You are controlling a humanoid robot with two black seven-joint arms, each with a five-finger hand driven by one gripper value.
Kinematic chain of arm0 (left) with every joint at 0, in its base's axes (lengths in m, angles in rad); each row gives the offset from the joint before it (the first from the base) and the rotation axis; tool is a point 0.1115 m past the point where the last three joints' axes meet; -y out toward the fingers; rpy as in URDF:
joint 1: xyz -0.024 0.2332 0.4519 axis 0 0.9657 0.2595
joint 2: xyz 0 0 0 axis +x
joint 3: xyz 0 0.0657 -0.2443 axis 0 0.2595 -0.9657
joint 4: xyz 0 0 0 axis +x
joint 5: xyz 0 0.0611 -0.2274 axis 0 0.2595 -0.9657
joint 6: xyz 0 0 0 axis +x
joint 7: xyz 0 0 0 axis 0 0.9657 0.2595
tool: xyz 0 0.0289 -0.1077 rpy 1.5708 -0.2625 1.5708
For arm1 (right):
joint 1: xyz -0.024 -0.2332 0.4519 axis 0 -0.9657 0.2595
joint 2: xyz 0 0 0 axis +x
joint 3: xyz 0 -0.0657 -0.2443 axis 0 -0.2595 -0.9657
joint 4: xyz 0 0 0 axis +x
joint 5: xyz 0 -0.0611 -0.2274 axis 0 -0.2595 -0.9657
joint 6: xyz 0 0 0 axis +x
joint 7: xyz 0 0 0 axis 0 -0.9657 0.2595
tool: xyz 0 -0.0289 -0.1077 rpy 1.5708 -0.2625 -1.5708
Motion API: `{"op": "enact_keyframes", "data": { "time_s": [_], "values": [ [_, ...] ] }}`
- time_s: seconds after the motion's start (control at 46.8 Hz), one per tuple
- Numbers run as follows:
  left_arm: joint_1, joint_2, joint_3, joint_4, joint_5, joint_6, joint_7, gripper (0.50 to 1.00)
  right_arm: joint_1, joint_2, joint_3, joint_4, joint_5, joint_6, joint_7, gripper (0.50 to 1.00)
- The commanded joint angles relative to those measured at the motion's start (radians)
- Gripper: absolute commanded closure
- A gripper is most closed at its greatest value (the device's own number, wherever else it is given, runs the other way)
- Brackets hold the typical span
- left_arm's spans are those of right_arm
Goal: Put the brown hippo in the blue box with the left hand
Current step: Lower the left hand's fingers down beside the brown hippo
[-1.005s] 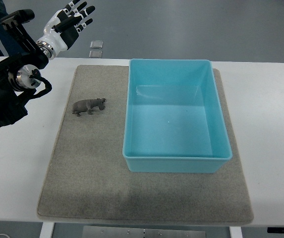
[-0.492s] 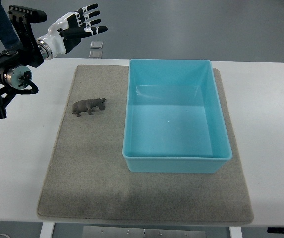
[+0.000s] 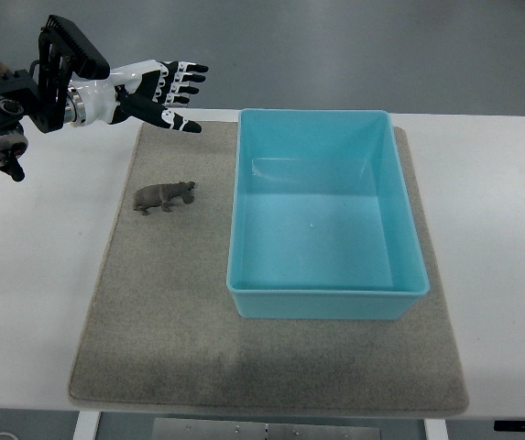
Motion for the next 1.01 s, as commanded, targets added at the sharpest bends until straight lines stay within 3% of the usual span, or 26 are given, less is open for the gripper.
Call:
{"op": "enact_keyframes", "data": {
  "time_s": [0.0, 0.578, 0.984],
  "values": [
    [-0.001, 0.031, 0.0, -0.045, 0.118, 0.001, -0.002, 0.506, 0.0, 0.0, 0.0, 0.0, 0.0, 0.0, 0.0, 0.564],
    [-0.024, 0.175, 0.005, -0.21, 0.58, -0.07, -0.005, 0.506, 0.0, 0.0, 0.0, 0.0, 0.0, 0.0, 0.0, 0.564],
    [-0.006, 0.169, 0.005, -0.237, 0.716, 0.019, 0.011, 0.506, 0.0, 0.0, 0.0, 0.0, 0.0, 0.0, 0.0, 0.564]
  ]
}}
